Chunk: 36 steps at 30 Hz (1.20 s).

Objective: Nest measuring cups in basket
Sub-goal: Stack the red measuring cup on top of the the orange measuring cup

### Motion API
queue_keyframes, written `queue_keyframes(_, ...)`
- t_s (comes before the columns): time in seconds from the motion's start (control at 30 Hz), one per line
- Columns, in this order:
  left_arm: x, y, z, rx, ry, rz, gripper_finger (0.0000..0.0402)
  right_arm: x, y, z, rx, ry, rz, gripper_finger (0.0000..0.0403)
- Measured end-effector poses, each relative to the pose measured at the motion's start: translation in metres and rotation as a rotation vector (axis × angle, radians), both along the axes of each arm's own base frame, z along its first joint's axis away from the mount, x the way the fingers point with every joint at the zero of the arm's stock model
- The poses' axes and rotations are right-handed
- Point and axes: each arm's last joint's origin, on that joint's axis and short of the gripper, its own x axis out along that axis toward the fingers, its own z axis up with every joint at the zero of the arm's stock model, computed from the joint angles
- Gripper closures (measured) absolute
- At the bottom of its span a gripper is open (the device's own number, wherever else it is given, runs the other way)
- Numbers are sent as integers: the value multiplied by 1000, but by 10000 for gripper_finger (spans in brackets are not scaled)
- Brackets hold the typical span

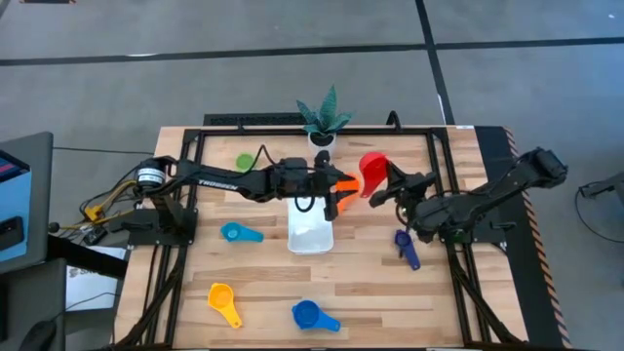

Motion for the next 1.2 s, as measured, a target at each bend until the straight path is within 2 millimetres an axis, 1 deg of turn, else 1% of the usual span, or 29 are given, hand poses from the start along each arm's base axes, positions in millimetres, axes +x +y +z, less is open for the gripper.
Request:
queue_keyframes(0.1,1,5,-1,-82,-22,-84,242,-2,-1,4,10,-26,0,383)
queue_keyframes(0.23,5,11,-6,-166,-57,-147,242,-1,-3,5,20,-52,-12,384)
queue_keyframes(0.3,9,11,-5,-185,-101,-181,242,1,-5,4,20,-52,-22,384)
queue_keyframes(0.5,14,12,-12,-186,-86,-187,247,4,-11,3,45,-118,-18,376)
queue_keyframes(0.57,15,12,-13,-192,-90,-190,261,5,-13,3,55,-143,-10,375)
queue_keyframes(0.63,18,12,-11,-191,-102,-188,283,6,-14,3,57,-147,6,377)
queue_keyframes(0.83,18,13,-14,-198,-84,-176,386,6,-15,2,63,-158,13,376)
queue_keyframes(0.87,18,13,-14,-210,-87,-173,392,6,-15,2,62,-157,11,373)
queue_keyframes(1.0,18,14,-15,-271,-82,-156,392,6,-15,2,55,-141,4,363)
queue_keyframes(1.1,17,17,-20,-312,-31,-151,398,5,-12,2,36,-91,19,352)
queue_keyframes(1.2,15,22,-26,-342,40,-181,399,3,-8,4,24,-63,32,337)
